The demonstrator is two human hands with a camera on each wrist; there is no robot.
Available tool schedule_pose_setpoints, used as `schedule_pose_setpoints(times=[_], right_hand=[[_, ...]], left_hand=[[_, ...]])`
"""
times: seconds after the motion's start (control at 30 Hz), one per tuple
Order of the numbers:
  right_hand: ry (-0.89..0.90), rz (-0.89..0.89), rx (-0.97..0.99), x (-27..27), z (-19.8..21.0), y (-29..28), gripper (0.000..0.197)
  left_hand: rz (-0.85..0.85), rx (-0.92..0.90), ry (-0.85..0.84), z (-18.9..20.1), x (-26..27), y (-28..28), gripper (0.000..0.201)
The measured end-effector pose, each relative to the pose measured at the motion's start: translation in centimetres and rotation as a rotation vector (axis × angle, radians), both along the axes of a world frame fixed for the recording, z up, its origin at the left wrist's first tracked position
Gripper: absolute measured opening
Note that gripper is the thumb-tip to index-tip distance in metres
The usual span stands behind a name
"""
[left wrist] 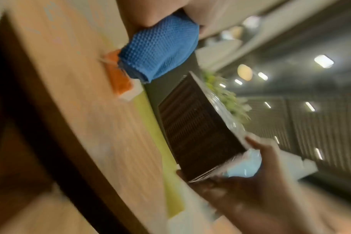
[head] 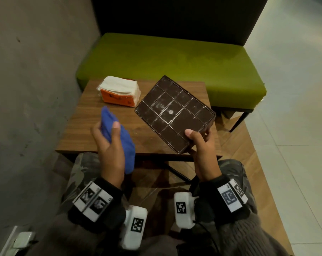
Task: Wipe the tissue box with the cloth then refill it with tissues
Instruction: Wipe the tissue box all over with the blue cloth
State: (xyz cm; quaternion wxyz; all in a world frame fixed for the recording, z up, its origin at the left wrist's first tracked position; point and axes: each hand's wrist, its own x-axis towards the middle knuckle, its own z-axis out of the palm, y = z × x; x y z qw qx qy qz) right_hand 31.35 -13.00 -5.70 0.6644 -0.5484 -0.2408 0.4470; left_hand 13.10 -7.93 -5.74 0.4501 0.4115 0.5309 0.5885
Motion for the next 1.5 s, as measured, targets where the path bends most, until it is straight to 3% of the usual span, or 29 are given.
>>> schedule_pose_setpoints(times=[0.13,0.2,0.37,0.53,0.7,0.87,1.0,1.2,1.37,1.5], right_hand=[[-0.033,0.012,-0.042,-0.7,0.1,0.2,0.090],[-0.024,0.019,-0.046,-0.8,0.2,0.1,0.089],[-0.064,0.040,-0.015,-0.7,0.8,-0.4,0.095],[-0.044,0.007,-0.005,-0.8,0.6,-0.3,0.093],[-0.046,0.013,0.004,-0.9,0.6,-0.4,0.093],[-0.066,0.013,0.000,-0.9,0.6,-0.6,0.089],[-0.050,0.022,0.008,-0.7,0.7,-0.5,0.092],[0.013,0.028,-0.019,-0.6,0.4,-0.6,0.088],[0.010,0.034,0.031,-0.5,0.7,-0.6,0.088],[0.012,-0.010,0.043,-0.3,0.7,-0.2,0.089]], left_hand=[[-0.370,0.665,0.858,1.3,1.8,-2.7,0.042],[-0.413,0.795,1.051,0.5,1.7,-2.3,0.047],[-0.164,0.566,0.927,1.3,0.8,-0.3,0.040],[-0.431,0.746,0.968,1.3,1.2,-2.6,0.042],[-0.356,0.606,0.959,2.0,0.4,-1.2,0.034],[-0.491,0.710,0.970,2.1,0.7,-2.7,0.032],[-0.321,0.572,0.940,1.8,-0.4,-0.7,0.030],[-0.500,0.722,0.946,1.5,0.7,-3.8,0.036],[-0.305,0.564,0.847,1.3,-0.7,-1.4,0.032],[-0.456,0.696,0.944,0.5,0.1,-3.6,0.033]])
